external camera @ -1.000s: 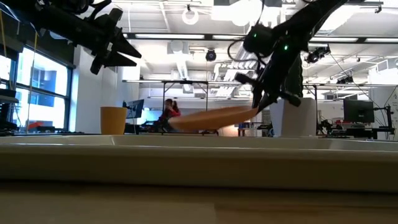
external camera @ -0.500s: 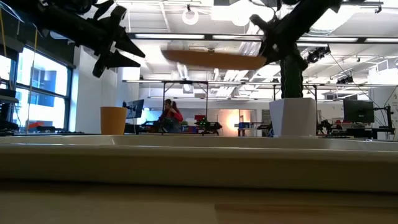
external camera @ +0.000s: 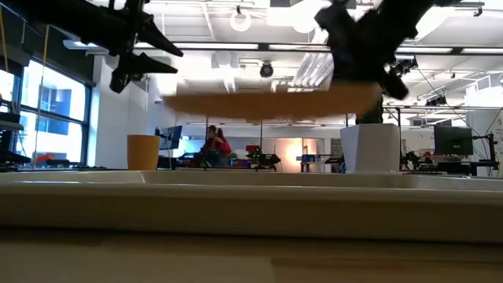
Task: Pick and place plate/cup/fork/spoon on tray
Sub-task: Put the orange plate on the light brown serving tray
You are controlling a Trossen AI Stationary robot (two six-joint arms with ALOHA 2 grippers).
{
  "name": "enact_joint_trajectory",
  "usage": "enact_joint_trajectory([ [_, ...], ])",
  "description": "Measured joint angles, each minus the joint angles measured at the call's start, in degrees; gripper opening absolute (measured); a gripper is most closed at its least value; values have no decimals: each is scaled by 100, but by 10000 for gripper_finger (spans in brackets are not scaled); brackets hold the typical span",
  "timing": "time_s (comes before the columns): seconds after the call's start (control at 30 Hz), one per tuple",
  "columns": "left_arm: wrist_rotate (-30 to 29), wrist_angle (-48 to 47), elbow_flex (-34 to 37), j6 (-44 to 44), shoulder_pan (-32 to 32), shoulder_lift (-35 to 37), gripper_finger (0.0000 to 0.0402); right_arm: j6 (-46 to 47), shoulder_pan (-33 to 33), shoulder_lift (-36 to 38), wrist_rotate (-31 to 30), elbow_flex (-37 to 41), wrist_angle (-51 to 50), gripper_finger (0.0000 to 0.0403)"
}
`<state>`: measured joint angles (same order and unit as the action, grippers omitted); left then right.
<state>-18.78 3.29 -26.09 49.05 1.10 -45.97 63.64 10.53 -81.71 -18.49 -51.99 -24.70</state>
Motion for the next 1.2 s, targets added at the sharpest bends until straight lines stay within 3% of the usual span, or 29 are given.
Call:
enact_joint_trajectory([
  [0.2,-487,-24,0,357,-542,-88,142,420,293,-914,277,0,190,0],
  [0.43,-855,-41,0,621,-961,-201,142,638,526,-1406,244,0,397,0],
  [1.0,-1102,-41,-4,637,-1103,-344,142,920,516,-1504,-191,-7,-205,2],
  [1.2,-1125,-42,-4,530,-1103,-344,142,981,510,-1510,-209,-2,-205,41],
])
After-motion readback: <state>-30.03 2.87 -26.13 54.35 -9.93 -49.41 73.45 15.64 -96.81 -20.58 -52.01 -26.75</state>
